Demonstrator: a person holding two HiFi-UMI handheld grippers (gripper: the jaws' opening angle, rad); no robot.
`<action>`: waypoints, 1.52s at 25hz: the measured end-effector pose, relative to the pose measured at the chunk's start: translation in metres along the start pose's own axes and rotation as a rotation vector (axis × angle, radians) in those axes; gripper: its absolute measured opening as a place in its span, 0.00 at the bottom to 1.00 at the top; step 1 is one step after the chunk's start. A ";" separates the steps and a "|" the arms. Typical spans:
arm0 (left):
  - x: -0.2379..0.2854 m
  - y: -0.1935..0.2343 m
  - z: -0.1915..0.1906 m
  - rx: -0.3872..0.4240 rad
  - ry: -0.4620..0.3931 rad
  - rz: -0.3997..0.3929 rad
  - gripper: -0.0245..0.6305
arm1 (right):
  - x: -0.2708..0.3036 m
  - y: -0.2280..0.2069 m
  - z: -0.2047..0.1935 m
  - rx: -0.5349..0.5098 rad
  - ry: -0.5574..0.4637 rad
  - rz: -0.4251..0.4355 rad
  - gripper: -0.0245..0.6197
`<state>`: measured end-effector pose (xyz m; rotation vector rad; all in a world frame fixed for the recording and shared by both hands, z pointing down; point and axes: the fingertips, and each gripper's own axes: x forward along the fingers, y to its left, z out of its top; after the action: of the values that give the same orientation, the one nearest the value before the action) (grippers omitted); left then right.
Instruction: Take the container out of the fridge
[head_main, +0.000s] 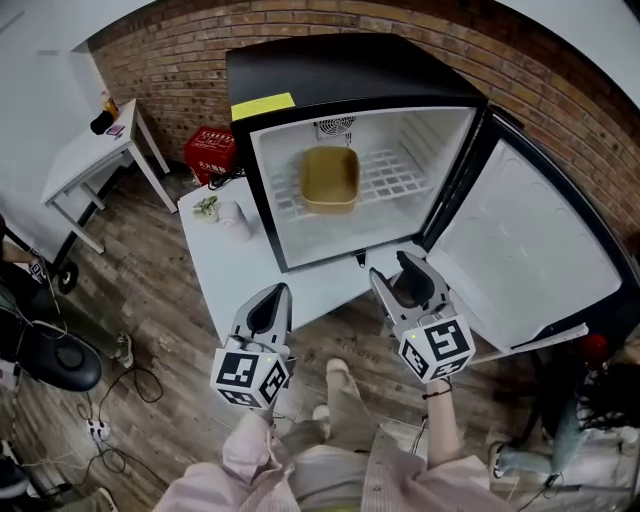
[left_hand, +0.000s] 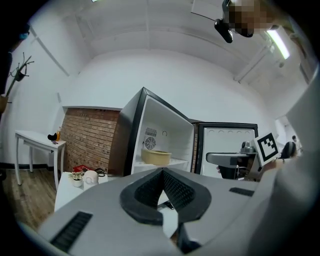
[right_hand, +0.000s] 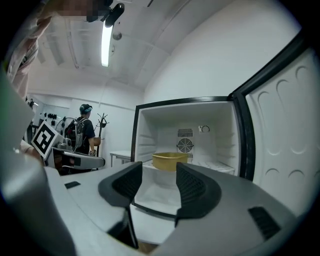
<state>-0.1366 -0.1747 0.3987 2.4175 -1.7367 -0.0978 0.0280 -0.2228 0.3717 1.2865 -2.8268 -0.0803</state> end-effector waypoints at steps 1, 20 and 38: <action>0.006 0.002 0.000 -0.002 0.003 0.002 0.02 | 0.007 -0.002 0.001 -0.004 -0.002 0.010 0.38; 0.097 0.021 0.003 -0.001 0.056 -0.024 0.02 | 0.117 -0.006 0.025 -0.355 0.097 0.350 0.38; 0.131 -0.007 -0.001 0.050 0.068 -0.144 0.02 | 0.156 0.013 -0.004 -0.737 0.356 0.680 0.36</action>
<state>-0.0875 -0.2967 0.4038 2.5474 -1.5541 0.0106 -0.0838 -0.3323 0.3779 0.1578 -2.3781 -0.6978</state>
